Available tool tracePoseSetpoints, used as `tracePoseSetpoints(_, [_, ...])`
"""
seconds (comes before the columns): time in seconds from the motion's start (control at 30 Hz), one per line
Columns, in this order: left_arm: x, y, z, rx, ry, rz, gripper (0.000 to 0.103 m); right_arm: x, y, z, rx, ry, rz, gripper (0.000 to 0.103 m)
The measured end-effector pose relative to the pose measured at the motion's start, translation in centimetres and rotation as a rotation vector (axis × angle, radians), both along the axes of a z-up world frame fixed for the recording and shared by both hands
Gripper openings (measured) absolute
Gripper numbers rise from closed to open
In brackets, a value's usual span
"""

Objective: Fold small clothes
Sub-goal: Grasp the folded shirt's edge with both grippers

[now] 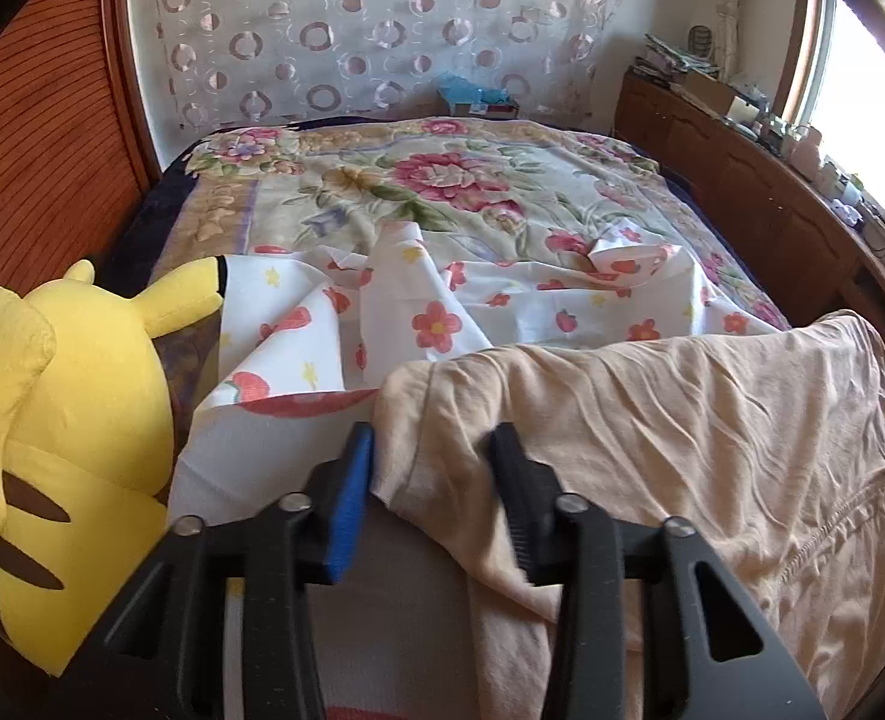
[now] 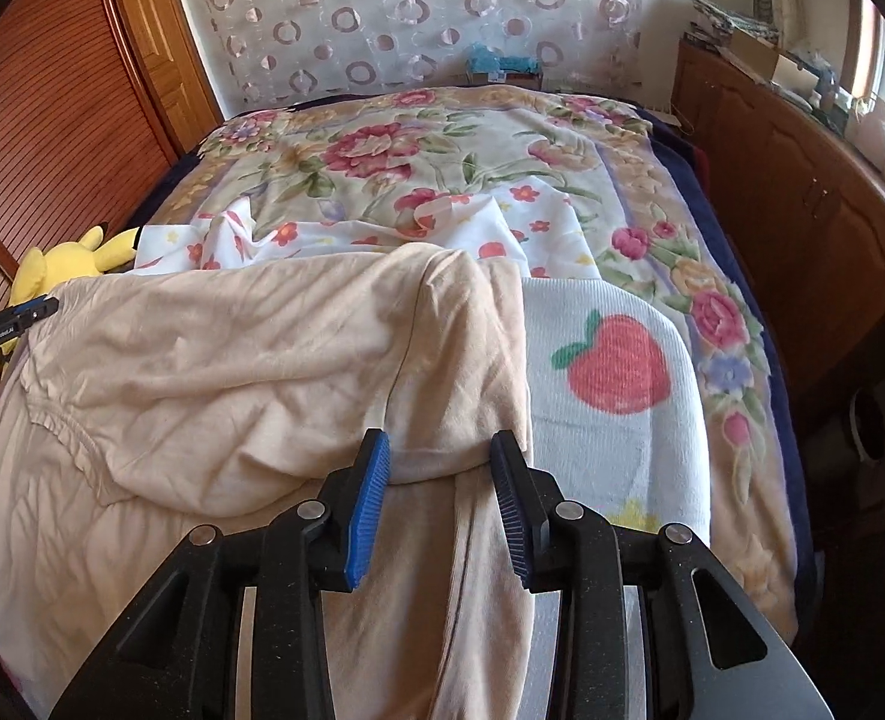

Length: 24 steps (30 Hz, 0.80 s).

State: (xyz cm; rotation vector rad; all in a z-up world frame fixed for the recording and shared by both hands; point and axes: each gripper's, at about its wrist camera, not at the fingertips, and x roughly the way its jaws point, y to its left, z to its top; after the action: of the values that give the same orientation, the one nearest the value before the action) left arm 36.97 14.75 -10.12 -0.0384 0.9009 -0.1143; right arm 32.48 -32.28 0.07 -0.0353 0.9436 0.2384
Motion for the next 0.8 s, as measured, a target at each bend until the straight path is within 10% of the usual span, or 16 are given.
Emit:
tracePoseSetpoints(0.23, [-1.2, -1.2, 1.1, 0.006, -0.028, -0.014, 0.011, 0.7, 2.0, 0.6, -0.040, -0.057, 0.027, 0.004])
tracePoseSetpoints(0.8, [-1.1, -0.2, 5.1, -0.012, -0.077, -0.015, 0.011, -3.2, 1.7, 2.2, -0.009, -0.241, 0.060, 0.002])
